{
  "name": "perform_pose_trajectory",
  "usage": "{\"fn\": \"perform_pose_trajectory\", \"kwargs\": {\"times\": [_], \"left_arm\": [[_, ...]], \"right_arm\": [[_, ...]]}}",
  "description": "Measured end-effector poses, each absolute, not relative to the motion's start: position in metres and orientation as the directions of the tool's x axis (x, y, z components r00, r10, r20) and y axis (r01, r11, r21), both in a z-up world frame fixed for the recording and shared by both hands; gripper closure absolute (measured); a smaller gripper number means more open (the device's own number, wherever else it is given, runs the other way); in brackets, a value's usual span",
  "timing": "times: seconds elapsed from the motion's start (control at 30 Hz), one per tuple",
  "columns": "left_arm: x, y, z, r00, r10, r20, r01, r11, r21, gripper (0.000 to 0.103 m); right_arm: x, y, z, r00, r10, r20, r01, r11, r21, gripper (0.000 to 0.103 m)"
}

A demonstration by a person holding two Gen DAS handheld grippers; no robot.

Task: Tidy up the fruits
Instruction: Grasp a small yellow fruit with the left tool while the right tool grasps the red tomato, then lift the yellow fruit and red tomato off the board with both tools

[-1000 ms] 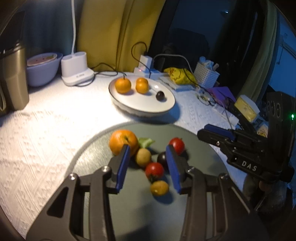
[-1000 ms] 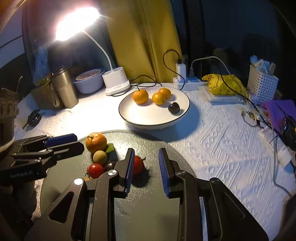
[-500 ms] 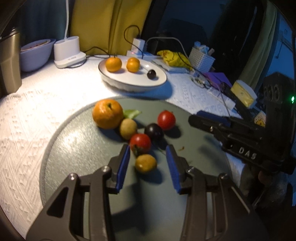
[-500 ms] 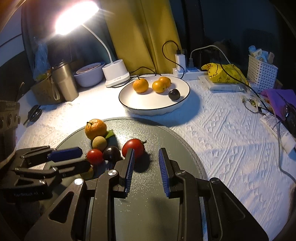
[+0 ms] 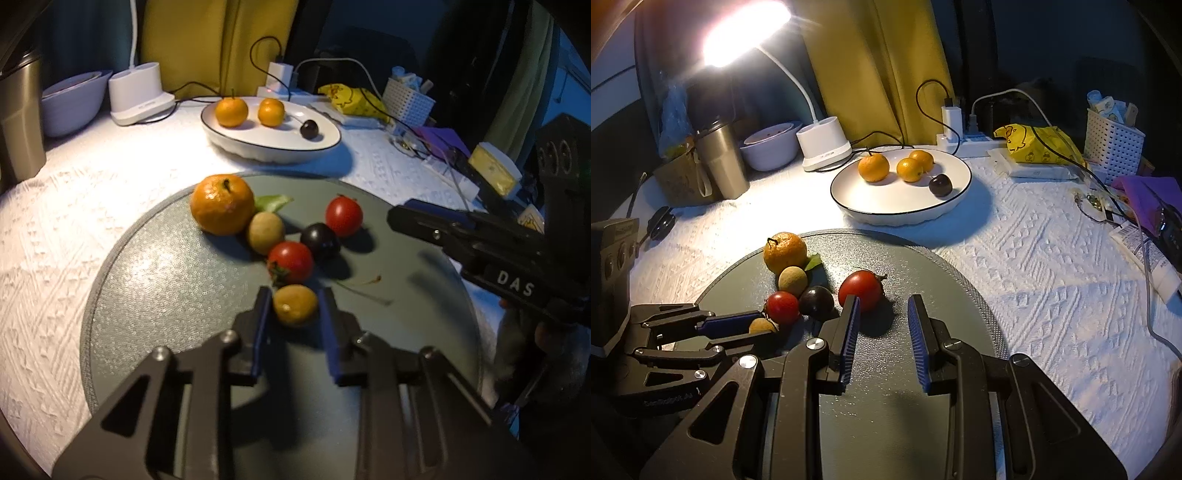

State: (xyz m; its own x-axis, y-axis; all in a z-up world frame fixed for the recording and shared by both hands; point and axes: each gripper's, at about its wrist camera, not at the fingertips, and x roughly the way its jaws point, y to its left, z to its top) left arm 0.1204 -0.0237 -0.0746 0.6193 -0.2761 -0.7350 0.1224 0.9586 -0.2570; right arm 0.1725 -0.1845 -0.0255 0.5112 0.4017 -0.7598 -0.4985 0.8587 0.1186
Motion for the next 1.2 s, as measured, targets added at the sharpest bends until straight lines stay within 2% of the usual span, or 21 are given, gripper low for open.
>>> {"fn": "perform_pose_trajectory", "kwargs": {"times": [0.23, 0.3, 0.37, 1.2], "left_arm": [[0.115, -0.008, -0.061, 0.659, -0.258, -0.707, 0.112, 0.962, -0.248, 0.076], [0.115, -0.002, -0.059, 0.668, -0.251, -0.7, 0.102, 0.963, -0.248, 0.076], [0.117, 0.004, -0.057, 0.675, -0.245, -0.696, 0.092, 0.964, -0.251, 0.076], [0.133, 0.029, -0.052, 0.703, -0.237, -0.67, 0.073, 0.962, -0.264, 0.076]], "right_arm": [[0.178, -0.174, -0.031, 0.49, 0.402, -0.774, -0.506, 0.854, 0.122, 0.074], [0.179, -0.17, -0.034, 0.48, 0.404, -0.779, -0.508, 0.852, 0.128, 0.067], [0.18, -0.167, -0.037, 0.472, 0.408, -0.782, -0.511, 0.849, 0.134, 0.065], [0.208, -0.15, -0.055, 0.392, 0.43, -0.813, -0.491, 0.845, 0.21, 0.066]]}}
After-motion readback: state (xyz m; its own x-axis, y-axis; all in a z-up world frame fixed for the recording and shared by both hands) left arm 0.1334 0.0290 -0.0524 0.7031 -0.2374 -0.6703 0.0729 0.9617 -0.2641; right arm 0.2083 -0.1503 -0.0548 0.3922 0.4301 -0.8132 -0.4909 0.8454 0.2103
